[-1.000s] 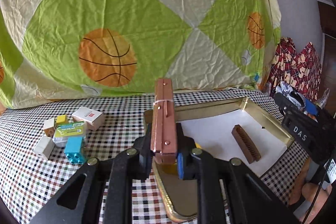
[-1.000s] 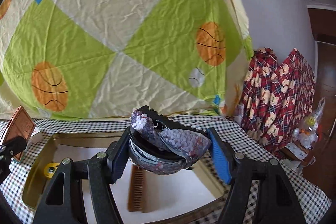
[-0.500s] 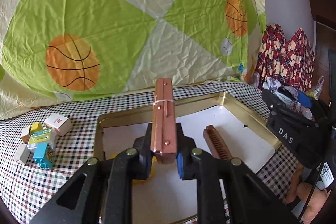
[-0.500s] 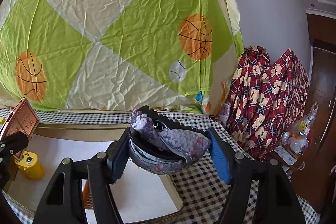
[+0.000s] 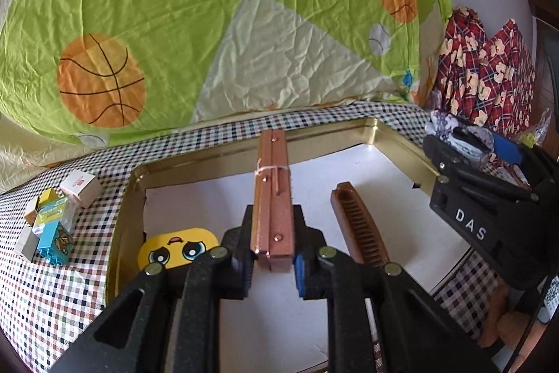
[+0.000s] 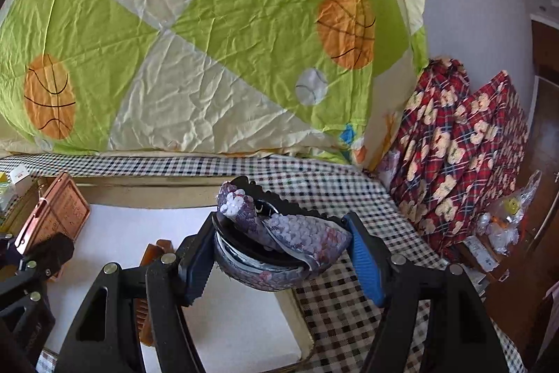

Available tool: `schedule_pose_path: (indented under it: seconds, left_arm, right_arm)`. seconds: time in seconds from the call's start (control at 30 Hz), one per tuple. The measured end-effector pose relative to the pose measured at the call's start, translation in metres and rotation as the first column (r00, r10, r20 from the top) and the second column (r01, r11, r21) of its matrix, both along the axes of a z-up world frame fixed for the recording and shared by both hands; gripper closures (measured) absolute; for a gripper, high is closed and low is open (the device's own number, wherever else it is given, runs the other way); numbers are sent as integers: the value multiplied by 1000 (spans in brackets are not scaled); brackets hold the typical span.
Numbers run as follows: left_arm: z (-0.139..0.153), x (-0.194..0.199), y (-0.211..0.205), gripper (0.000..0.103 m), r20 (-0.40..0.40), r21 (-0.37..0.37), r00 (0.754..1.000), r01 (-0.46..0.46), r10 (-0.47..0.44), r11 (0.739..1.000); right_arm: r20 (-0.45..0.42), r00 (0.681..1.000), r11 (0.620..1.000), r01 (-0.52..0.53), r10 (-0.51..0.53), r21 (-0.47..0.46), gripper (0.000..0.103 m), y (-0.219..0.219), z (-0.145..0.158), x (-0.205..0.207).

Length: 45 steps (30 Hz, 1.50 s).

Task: Organize rigid objects
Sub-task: 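Lower the brown box into the tray and open the left tool while the right tool drops the pouch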

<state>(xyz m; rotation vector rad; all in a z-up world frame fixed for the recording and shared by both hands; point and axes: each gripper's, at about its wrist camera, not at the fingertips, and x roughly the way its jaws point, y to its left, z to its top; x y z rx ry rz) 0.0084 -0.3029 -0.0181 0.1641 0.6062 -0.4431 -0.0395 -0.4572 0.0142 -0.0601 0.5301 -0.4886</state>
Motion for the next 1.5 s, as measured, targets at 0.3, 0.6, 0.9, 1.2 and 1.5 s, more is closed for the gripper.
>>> schedule_pose_path:
  seconds: [0.3,0.6,0.9,1.2,1.5]
  left_arm:
    - [-8,11,-4,87,-60,47,998,-19,22,999]
    - [-16,19,-4,87,-115,67,992,-36,43,997]
    - [-6,4,-5,5,-26,56,999,-27,28,998]
    - [5,-6,7,1,38,7,999,-30,30,1000]
    - [9,-9,29,1,47,-67,993,-102,106,992]
  right_arm:
    - [-95,995,999,-36,39,31,32,1,-11,16]
    - [-113,991,996,-64,71,60,31,2,-14,19]
    - [29,999,999,-44,43,28,15,6,-1,-2]
    - [200,980,1000,10,-16,30,12,-1,11,-19]
    - [278,959,998,57,-61,25,13,-2,18,-33]
